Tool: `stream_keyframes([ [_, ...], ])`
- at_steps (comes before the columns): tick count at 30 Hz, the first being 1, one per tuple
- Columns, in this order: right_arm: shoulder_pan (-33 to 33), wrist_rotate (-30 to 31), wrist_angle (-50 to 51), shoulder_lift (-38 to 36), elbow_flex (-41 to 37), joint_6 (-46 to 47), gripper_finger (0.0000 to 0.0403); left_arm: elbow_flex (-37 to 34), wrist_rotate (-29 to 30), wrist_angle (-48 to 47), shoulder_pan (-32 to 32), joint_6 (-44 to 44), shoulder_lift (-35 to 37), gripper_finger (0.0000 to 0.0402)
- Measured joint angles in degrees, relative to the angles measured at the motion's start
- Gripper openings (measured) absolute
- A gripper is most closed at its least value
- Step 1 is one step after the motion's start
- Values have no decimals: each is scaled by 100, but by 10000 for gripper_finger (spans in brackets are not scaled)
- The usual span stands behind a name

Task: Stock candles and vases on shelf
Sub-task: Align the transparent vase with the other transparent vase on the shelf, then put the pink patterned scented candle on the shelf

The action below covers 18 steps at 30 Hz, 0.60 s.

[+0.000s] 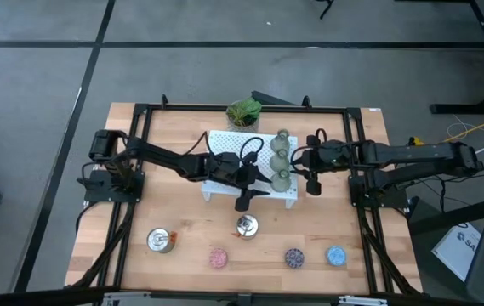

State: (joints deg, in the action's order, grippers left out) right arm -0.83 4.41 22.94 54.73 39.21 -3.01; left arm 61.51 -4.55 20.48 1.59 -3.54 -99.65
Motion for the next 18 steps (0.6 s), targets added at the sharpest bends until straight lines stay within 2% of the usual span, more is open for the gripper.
stream_keyframes([
  [5,21,-1,649,-12,362,185,124,3,7,-514,64,-4,309,178],
  [13,322,-80,1151,-63,763,393,124,3,48,-1462,223,-18,847,178],
  [18,688,-211,1384,-380,796,694,124,3,684,-1989,516,-96,1237,178],
])
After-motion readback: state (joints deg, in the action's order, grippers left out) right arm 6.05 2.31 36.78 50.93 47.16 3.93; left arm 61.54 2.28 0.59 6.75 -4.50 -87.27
